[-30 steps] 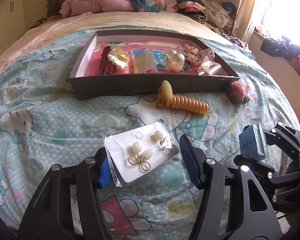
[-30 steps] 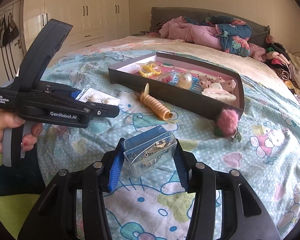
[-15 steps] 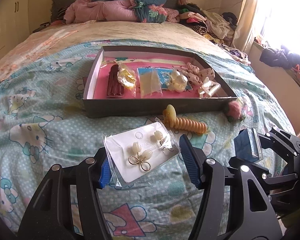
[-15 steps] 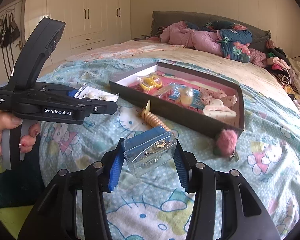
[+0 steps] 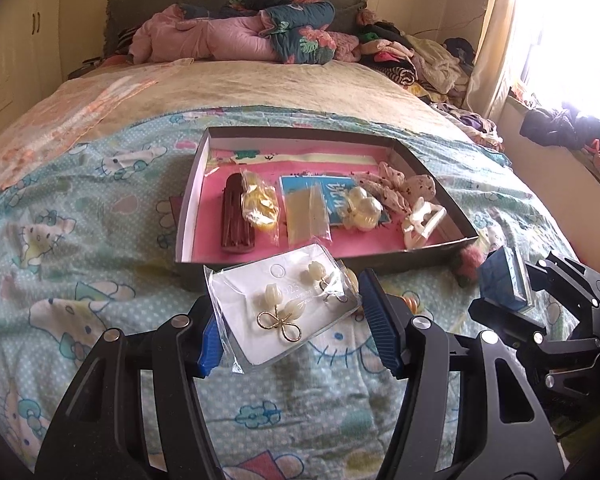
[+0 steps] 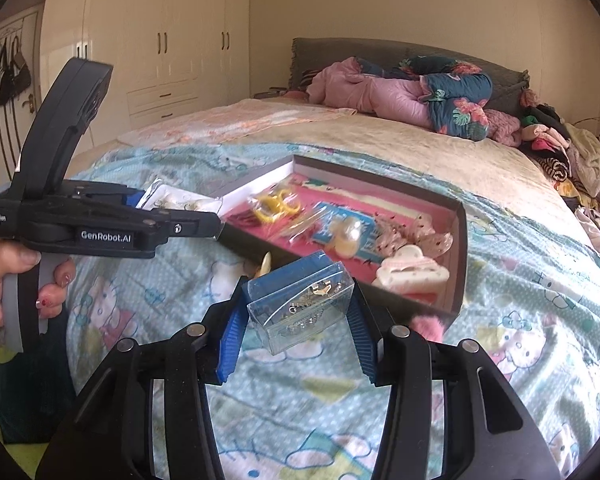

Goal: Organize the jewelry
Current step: 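Carry the clear box and earring card over the tray with both tools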

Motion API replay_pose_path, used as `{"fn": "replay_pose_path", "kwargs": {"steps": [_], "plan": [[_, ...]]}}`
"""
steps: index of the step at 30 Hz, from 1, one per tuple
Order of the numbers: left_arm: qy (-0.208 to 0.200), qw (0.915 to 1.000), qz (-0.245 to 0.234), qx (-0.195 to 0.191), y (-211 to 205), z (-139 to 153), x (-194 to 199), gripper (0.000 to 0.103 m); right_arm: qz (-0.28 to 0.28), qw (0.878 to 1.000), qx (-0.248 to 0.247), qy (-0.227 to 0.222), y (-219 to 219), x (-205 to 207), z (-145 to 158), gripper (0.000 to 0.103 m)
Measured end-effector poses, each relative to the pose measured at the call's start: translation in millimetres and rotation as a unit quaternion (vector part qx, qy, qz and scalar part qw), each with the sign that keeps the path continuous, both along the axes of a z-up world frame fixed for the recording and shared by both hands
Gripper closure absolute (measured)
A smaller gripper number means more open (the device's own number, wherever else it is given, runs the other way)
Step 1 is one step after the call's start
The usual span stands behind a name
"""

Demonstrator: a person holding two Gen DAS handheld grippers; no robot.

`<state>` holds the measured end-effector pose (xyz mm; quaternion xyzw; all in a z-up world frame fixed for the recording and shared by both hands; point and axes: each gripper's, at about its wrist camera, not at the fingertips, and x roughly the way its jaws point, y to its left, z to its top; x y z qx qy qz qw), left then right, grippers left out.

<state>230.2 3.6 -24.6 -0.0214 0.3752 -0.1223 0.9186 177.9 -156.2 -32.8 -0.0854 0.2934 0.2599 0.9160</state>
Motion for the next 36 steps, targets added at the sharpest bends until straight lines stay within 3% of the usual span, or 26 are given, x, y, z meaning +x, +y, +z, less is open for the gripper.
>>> {"fn": "replay_pose_path", "kwargs": {"steps": [36], "plan": [[-0.006, 0.9999, -0.015, -0.005, -29, -3, 69, 0.052, -0.077, 0.997, -0.008, -0.004, -31, 92, 1, 0.058]]}}
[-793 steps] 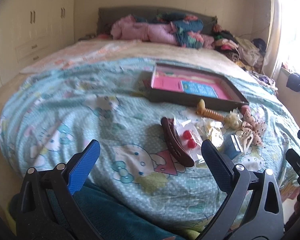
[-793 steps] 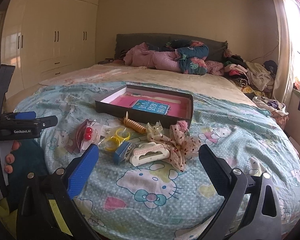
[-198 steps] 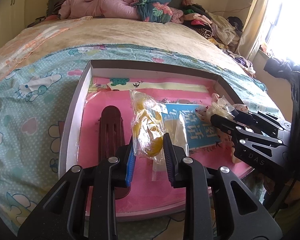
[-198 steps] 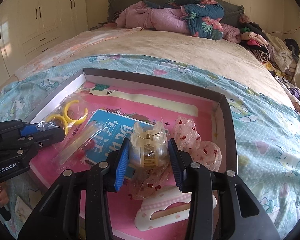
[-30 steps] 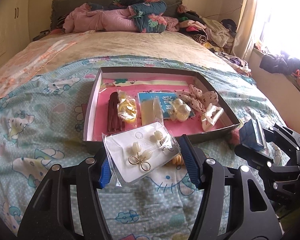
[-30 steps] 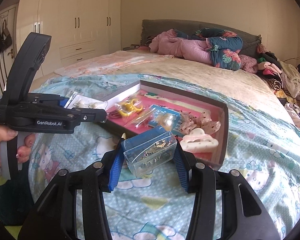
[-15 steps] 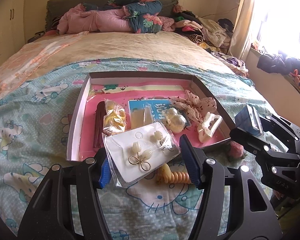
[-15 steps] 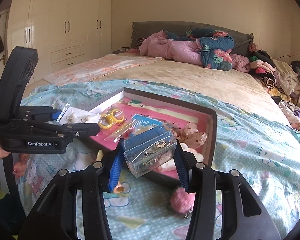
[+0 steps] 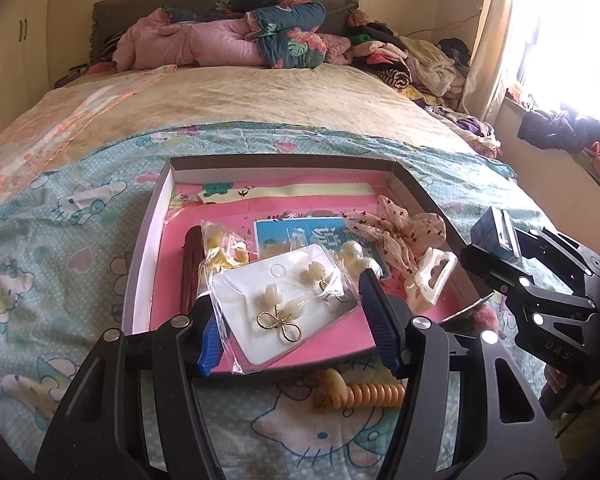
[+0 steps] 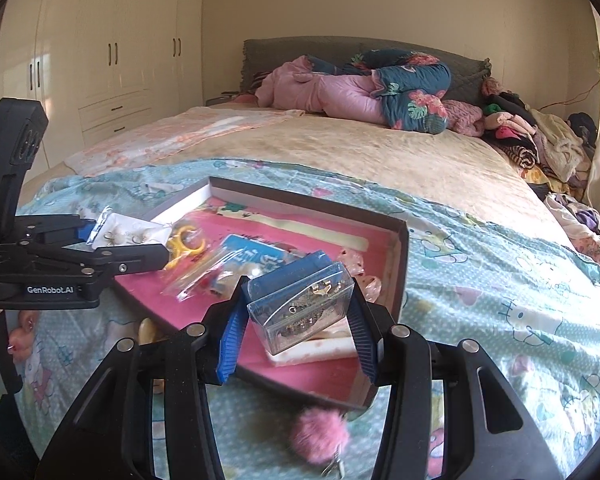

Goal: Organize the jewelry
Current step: 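Carry the clear box and earring card over the tray with both tools, then lower the box and earring card into the tray and open both tools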

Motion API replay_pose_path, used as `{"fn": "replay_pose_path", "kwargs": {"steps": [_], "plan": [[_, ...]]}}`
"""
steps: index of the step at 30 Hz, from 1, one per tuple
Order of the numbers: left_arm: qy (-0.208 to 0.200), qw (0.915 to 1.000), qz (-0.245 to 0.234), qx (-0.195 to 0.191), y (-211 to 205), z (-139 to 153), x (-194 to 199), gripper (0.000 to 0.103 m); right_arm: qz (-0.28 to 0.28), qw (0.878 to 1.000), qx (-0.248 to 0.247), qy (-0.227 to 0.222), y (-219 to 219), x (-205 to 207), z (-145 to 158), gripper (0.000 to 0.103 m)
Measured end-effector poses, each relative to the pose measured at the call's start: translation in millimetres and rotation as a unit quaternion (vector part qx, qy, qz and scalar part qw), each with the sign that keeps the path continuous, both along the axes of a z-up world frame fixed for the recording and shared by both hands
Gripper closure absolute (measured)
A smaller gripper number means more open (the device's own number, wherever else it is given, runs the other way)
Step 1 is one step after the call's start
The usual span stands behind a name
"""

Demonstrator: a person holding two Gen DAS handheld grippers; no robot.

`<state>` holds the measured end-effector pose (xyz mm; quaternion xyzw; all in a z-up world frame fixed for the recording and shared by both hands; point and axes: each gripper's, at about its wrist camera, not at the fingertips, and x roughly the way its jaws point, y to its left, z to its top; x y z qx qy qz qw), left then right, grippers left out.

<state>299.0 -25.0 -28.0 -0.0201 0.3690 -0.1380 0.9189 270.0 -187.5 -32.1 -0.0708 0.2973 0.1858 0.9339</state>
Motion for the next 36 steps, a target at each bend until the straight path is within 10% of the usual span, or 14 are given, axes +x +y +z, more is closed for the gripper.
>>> {"fn": "replay_pose_path", "kwargs": {"steps": [36], "plan": [[0.020, 0.9989, 0.035, 0.022, 11, -28, 59, 0.052, 0.011, 0.996, -0.020, 0.083, 21, 67, -42, 0.049]]}}
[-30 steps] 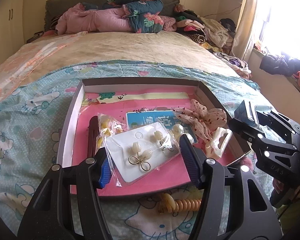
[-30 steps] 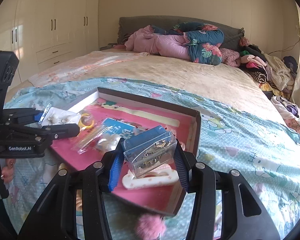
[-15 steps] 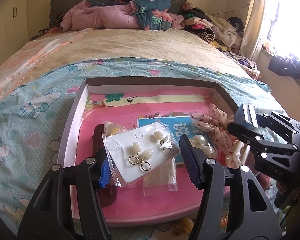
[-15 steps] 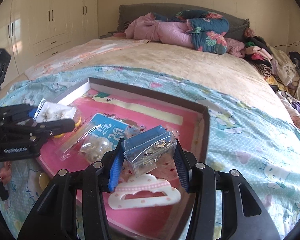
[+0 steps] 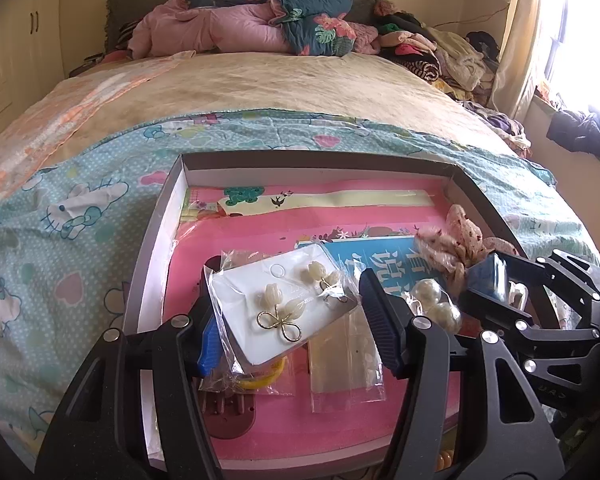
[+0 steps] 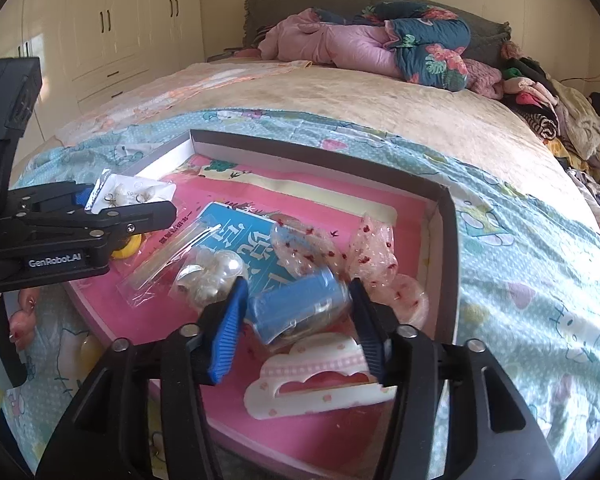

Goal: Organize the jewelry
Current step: 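Lower the box and earring card into the tray and open both tools, then withdraw both open tools toward the spiral hair tie and pom-pom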

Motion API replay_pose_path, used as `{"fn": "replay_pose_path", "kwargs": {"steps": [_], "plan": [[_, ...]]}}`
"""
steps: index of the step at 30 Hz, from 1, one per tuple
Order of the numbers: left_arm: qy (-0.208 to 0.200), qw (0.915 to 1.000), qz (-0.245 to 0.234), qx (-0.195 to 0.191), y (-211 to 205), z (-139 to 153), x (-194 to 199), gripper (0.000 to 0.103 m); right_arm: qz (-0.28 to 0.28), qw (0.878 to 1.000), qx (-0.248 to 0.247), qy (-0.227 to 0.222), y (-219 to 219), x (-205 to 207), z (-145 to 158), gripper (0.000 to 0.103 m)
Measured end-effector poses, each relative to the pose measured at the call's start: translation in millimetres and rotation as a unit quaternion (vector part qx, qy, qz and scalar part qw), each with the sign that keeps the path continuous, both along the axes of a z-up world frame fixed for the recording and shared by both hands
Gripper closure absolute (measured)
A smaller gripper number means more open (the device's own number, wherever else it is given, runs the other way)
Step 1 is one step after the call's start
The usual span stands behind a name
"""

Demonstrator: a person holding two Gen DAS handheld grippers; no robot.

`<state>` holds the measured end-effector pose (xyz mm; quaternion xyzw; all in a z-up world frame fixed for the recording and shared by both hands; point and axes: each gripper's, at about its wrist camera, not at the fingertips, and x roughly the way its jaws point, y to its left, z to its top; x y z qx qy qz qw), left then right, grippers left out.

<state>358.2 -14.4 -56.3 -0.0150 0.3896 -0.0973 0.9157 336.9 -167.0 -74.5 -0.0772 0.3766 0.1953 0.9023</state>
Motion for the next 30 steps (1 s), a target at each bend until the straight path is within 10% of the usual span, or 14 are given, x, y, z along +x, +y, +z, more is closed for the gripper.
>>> {"fn": "replay_pose_path", "kwargs": {"steps": [30], "plan": [[-0.063, 0.9978, -0.022, -0.004, -20, 35, -83, 0.015, -0.056, 0.996, 0.013, -0.068, -63, -114, 33, 0.025]]}}
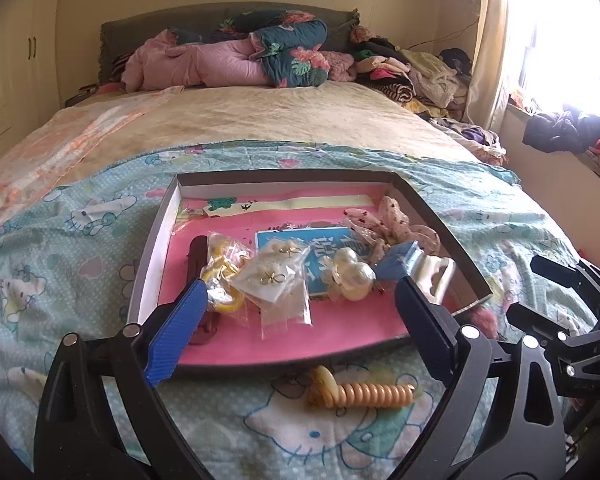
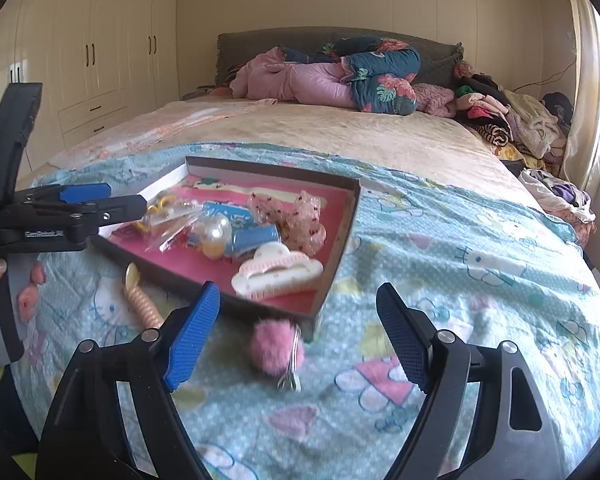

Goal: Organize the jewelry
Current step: 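Withdraw both open tools toward the spiral hair tie and pom-pom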

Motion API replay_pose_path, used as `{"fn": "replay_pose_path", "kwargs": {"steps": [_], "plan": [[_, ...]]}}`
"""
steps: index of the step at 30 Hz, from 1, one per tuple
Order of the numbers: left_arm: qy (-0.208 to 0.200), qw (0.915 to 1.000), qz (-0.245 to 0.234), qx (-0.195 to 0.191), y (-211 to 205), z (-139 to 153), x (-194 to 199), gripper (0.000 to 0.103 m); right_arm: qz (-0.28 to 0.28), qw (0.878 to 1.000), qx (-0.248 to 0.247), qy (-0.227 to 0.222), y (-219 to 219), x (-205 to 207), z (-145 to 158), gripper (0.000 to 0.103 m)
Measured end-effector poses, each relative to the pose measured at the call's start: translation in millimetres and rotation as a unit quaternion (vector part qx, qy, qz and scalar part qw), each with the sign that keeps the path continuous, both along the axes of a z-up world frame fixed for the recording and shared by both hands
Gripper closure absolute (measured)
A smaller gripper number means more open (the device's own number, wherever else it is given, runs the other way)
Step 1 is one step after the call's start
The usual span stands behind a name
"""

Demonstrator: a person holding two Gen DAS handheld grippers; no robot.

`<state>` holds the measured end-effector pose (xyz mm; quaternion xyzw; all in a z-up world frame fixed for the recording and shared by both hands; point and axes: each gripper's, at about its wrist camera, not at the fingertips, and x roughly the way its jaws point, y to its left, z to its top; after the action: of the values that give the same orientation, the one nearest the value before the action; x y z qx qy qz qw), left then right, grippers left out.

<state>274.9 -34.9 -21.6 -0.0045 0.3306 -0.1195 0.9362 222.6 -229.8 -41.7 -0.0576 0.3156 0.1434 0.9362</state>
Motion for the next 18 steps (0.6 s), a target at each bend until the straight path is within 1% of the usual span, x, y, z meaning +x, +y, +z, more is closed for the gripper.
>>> {"fn": "replay_pose_path", "kwargs": {"steps": [4, 10, 14, 18], "plan": [[-0.003, 1.0000, -0.002, -0.003, -2, -1, -15, 0.012, 0.001, 1.000, 0.002, 0.002, -2, -12, -3, 0.025], [0.002, 1.0000, -0.009, 0.001, -4, -7, -34, 0.012, 0.006, 1.000, -0.003, 0.008, -4, -22, -8, 0.025], [0.018, 0.9997, -0.016, -0.003, -3, -16, -45, 0.012, 0.010, 1.000, -0.004, 0.011, -4, -28, -11, 0.025], [0.035, 0.9992, -0.016, 0.004, -4, -28, -52, 0.012, 0.012, 1.000, -0.006, 0.016, -5, -32, -17, 0.025]]}}
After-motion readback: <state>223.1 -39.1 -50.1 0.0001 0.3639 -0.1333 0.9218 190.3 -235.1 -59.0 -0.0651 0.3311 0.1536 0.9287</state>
